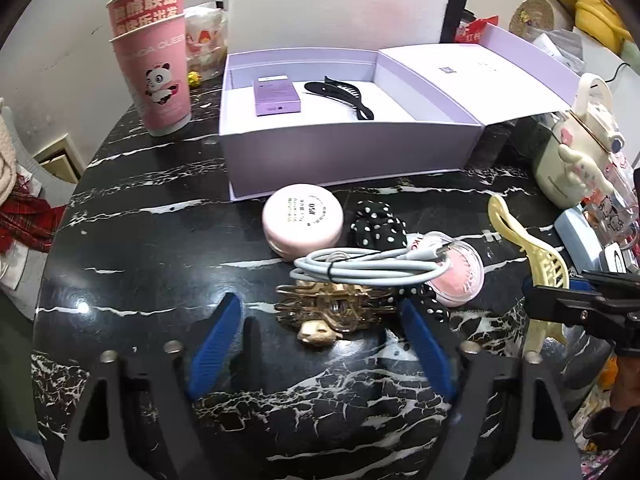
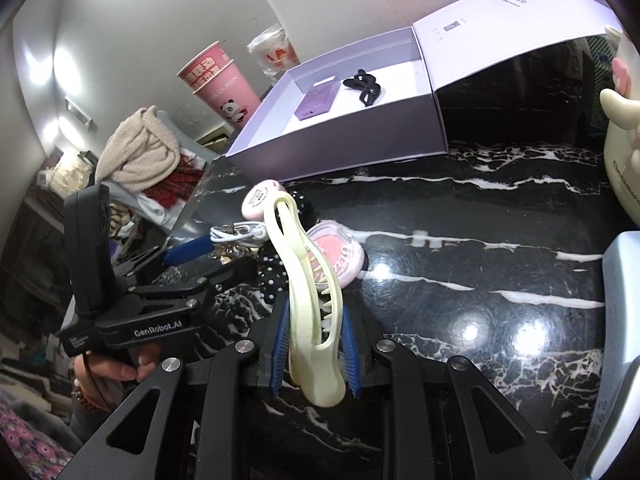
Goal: Organize rigid objects
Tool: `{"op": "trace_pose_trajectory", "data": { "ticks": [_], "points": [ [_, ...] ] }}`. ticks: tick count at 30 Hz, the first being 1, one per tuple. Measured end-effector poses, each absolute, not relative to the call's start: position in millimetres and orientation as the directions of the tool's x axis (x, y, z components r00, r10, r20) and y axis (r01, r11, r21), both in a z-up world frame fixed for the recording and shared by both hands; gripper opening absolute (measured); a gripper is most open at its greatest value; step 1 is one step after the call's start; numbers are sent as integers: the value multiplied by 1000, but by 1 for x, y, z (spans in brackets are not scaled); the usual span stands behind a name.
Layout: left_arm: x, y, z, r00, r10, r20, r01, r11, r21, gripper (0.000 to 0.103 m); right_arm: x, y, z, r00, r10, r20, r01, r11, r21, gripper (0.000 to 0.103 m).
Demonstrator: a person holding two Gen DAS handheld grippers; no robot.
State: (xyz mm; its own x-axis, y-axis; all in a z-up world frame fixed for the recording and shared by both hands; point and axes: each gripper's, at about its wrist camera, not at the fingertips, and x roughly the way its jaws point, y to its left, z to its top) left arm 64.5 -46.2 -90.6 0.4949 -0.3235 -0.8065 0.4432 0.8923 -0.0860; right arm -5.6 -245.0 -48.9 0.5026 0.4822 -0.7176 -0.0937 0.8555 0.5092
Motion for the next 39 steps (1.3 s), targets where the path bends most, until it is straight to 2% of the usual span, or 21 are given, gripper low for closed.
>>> {"op": "trace_pose_trajectory", "data": {
  "ticks": [2, 3, 12, 24, 32, 39],
  "points": [
    [67, -46, -94, 475, -338, -812, 447, 888, -108, 61, -5, -246, -50, 501, 484, -717, -92, 854, 512, 24],
    [68, -46, -94, 470, -346, -812, 449, 886, -117, 61, -4, -246, -50, 501, 485, -717, -91, 853, 513, 24],
    [65, -42, -87, 489, -365, -792, 475, 873, -108, 61, -3, -246, -48, 507, 482, -715, -85, 853, 515, 24],
    [52, -28, -91, 436, -366, -822, 489, 863, -125, 60, -1, -239, -51, 486, 496, -720, -100, 850, 518, 24],
    [49, -44, -100, 511, -300, -806, 499, 866, -5, 62, -1, -237, -53, 479, 493, -727, -102, 853, 512, 24],
    [50, -42, -100, 526, -325, -786, 494, 869, -28, 59, -4, -242, -52, 494, 478, -726, -81, 857, 509, 24]
  ]
}}
